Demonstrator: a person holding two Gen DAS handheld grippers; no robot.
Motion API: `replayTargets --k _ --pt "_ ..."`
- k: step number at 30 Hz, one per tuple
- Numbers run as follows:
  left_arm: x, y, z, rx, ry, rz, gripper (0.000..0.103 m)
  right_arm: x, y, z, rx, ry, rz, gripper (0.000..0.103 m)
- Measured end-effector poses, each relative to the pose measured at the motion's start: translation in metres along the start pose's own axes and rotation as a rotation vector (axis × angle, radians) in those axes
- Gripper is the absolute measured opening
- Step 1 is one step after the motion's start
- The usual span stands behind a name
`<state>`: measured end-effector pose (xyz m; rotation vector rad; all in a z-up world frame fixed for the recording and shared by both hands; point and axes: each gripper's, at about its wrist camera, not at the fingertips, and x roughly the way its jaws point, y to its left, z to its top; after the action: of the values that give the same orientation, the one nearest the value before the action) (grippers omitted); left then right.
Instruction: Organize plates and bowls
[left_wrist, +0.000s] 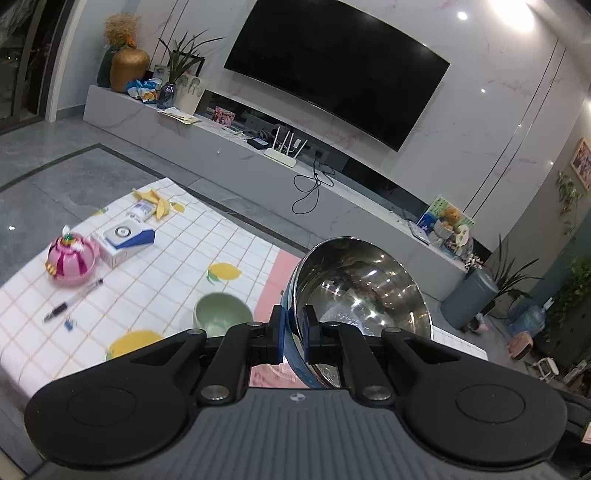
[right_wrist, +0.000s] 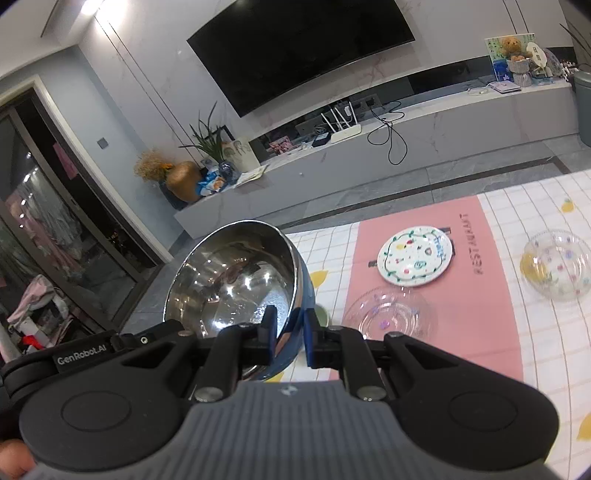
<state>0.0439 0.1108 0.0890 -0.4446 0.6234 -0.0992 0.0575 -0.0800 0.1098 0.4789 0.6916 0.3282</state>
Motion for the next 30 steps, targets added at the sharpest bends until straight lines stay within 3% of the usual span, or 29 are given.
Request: replayTargets --k 7,11,17,30 --pt "-0.003 0.024 -0.040 -0.069 0.026 0.013 0.010 -0.008 -0.010 -0.048 0.040 0.006 -0.016 0.013" --pt "0.006 0.039 -0.060 -0.116 0.075 0.010 0.010 -0.001 -0.025 -0.067 0.089 0.040 -0.026 0.013" --pt "0.032 0.056 -0.087 -0.170 0.158 0.021 0.010 0.013 -0.033 -0.084 0.061 0.055 -0.095 0.013" --pt "0.054 0.061 -0.102 -0.167 0.229 0.087 0.011 0.056 -0.056 -0.102 0.076 0.147 -0.141 0.012"
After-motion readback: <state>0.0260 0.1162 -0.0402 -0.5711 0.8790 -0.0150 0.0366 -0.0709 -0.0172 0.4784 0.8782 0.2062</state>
